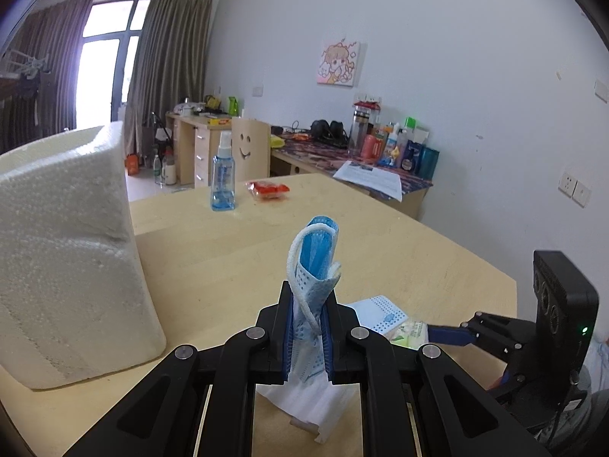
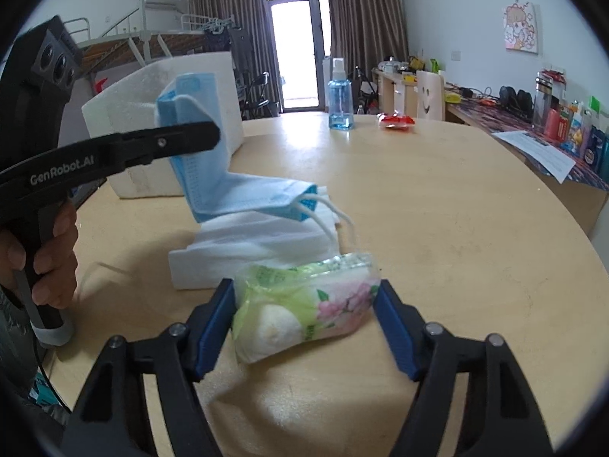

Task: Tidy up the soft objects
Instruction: 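Close the right tool on the floral wipes pack while the left tool lifts the mask, then carry the blue mask and floral pack over the white foam box with both tools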

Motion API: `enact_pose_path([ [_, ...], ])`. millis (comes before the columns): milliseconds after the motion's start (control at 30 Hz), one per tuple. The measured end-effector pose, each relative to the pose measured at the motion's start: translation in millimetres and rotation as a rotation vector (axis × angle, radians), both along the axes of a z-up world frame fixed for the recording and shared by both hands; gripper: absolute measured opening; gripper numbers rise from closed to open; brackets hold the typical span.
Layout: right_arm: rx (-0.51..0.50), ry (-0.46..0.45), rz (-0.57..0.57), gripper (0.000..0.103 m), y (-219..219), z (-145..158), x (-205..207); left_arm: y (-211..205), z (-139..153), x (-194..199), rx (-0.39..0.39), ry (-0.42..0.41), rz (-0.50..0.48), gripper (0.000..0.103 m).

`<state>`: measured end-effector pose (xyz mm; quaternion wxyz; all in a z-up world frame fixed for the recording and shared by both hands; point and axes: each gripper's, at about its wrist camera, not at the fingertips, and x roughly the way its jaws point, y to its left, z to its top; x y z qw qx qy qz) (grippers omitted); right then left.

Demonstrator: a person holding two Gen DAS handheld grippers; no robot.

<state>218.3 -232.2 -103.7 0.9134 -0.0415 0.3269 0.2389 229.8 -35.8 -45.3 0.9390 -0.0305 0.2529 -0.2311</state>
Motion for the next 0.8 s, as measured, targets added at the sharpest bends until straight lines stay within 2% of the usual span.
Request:
enact_pose_path([
  [267, -0.021, -0.025, -0.033, 0.073, 1.3, 4.9, -10.5, 8.7, 8.8, -7.9, -0.025, -0.040, 0.019, 0.013],
  [533, 0.009, -0.064, -0.082, 0.073, -12.3, 25.1, -20.8, 3.6, 20.1, -25.2, -0.021, -0.104, 0.003, 0.013],
  [800, 0.054, -0.112, -0.116, 0.073, -22.4, 47.7, -32.1, -0.2, 48.5, -55.0, -0.028, -0.181, 0.000, 0.013],
])
